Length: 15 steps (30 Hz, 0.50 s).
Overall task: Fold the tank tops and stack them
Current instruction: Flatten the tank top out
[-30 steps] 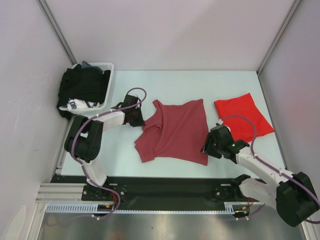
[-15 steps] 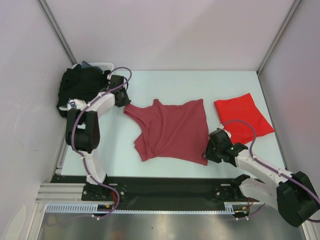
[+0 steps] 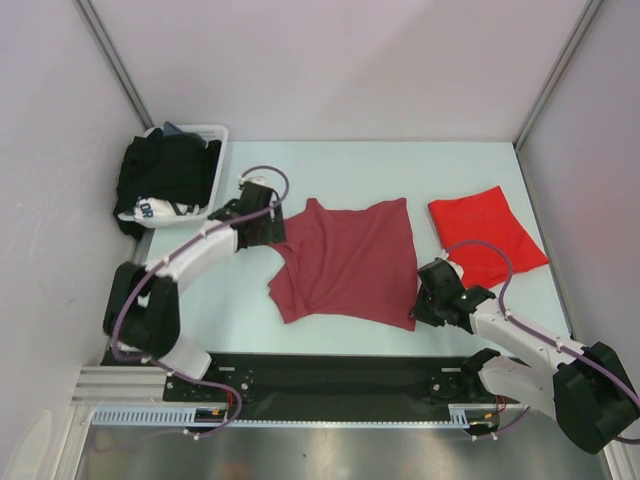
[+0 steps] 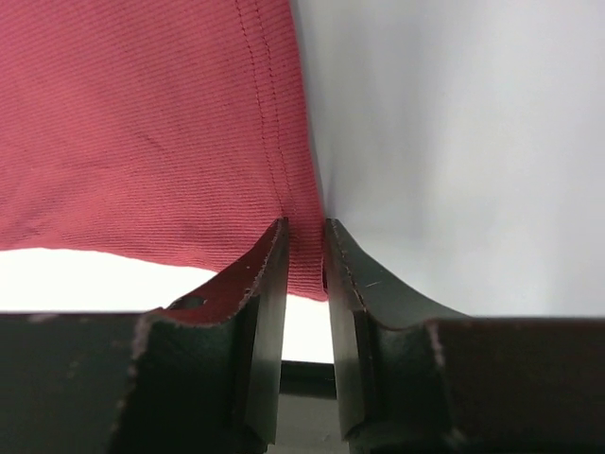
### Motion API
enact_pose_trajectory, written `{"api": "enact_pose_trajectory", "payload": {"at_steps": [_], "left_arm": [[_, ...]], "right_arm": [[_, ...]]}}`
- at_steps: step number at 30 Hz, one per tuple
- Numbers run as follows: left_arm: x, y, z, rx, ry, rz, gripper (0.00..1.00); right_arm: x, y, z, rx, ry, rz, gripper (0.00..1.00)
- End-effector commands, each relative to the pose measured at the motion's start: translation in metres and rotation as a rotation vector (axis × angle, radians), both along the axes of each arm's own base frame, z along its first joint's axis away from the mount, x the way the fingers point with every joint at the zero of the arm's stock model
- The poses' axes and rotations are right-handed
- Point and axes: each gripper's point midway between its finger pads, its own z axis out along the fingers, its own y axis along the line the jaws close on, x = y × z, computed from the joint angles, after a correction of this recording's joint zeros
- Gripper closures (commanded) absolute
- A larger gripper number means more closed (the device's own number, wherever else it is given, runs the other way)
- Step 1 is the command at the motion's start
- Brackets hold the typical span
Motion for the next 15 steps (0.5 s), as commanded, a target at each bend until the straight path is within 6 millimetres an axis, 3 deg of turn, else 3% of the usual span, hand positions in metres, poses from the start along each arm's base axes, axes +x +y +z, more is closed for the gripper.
{"api": "enact_pose_trajectory", "payload": {"at_steps": [1, 8, 13, 15], "left_arm": [[-0.045, -0.038, 0.034, 0.052, -0.106, -0.156, 0.19], [-0.128, -0.071, 0.007, 0.049, 0.005, -0.346, 0.23], [-0.159, -0.096, -0.016, 0.068, 0.076, -0.450, 0.25], [-0.163, -0.103, -0.021, 0.081, 0.090, -0.473, 0.32]], "right_arm": [[0.003, -0.002, 0.009, -0.012, -0.026, -0.011, 0.73], [0.004, -0.001, 0.013, 0.000, -0.038, -0.008, 0.73], [0.004, 0.000, 0.013, 0.000, -0.038, -0.001, 0.73], [0.004, 0.001, 0.012, 0.002, -0.037, 0.003, 0.73]]}}
